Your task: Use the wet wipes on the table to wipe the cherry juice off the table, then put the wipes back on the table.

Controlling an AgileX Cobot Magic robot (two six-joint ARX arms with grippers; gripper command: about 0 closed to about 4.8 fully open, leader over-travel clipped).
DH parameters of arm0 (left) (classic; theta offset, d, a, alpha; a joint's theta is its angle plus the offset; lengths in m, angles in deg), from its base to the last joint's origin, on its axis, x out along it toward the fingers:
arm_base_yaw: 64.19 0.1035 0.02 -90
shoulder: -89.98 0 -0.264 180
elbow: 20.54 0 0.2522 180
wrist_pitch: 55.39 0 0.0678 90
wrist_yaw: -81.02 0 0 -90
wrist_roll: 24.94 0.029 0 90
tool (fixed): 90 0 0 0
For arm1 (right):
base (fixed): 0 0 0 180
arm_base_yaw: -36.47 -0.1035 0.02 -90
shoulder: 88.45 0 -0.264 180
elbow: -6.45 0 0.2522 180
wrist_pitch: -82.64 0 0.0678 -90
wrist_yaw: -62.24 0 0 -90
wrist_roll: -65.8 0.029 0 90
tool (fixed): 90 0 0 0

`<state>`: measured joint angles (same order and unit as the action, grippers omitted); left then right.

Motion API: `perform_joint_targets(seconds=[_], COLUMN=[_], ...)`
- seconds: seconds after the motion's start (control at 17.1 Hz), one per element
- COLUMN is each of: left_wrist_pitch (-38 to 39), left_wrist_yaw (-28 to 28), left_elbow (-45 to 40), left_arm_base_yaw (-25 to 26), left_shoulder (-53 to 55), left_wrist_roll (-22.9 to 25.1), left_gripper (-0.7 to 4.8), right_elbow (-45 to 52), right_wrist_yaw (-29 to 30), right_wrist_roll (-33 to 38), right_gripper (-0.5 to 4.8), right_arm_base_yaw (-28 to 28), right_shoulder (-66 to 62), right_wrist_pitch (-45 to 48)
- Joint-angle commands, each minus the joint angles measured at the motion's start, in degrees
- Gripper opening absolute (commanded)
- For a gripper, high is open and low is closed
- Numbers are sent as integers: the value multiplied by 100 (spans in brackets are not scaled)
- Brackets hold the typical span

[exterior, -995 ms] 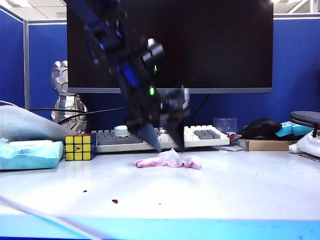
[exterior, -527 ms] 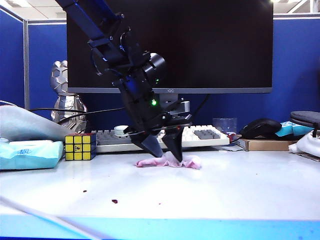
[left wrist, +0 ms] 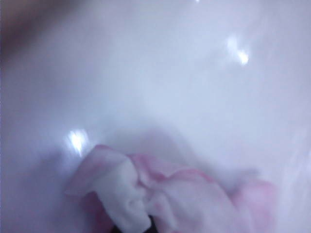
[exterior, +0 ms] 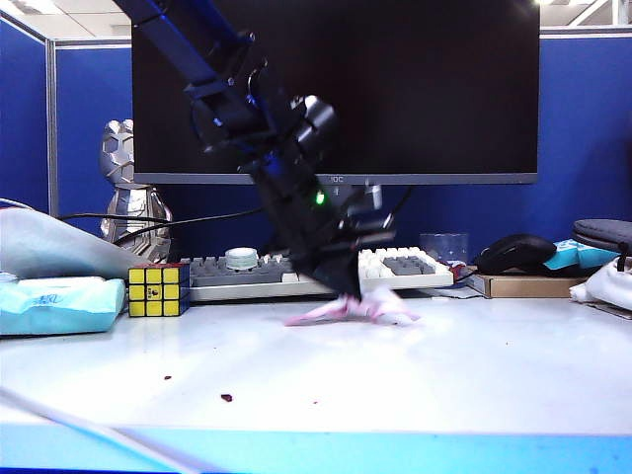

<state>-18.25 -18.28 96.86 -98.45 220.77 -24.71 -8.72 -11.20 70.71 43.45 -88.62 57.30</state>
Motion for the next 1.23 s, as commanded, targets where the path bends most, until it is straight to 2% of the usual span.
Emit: perform_joint_targets(seconds=[0.06,0.18,0.35,0.41,0.59,0.64,0.76,0.82,0.94,1.0,1.05,1.23], left_wrist_pitch=[-129,79,769,1093,2098,2424,2785,2780,2774,2723,2704,2671], left_wrist_yaw=[-2,-273,-271,-260,24,317,1709,1982,1672,1241,546,-905], left_elbow=[531,1213,1746,1797,1794,1834,1871,1873,1958,2037,2146,2155], left_arm_base_yaw=[-7,-20,-66,-70,-90,-92,15,92,223,236,205,-81], left_shoulder=[146,459,866,970,994,992,990,990,990,990,990,994], left_wrist_roll=[-28,-133,-81,-7,623,820,946,942,922,876,800,791], left_gripper=[-6,-6,-6,-6,-6,-6,-6,-6,-6,-6,-6,-6], right_elbow=[4,4,4,4,4,4,4,4,4,4,4,4], right_wrist_yaw=[9,9,9,9,7,9,9,9,9,9,9,9], right_wrist_roll=[2,2,2,2,2,2,2,2,2,2,2,2], right_gripper=[-1,-1,-1,-1,-1,-1,-1,-1,-1,-1,-1,-1], right_arm_base_yaw=[2,2,2,2,2,2,2,2,2,4,2,2], right_shoulder=[2,2,2,2,2,2,2,2,2,2,2,2], right_wrist_pitch=[7,7,7,7,7,7,7,7,7,7,7,7])
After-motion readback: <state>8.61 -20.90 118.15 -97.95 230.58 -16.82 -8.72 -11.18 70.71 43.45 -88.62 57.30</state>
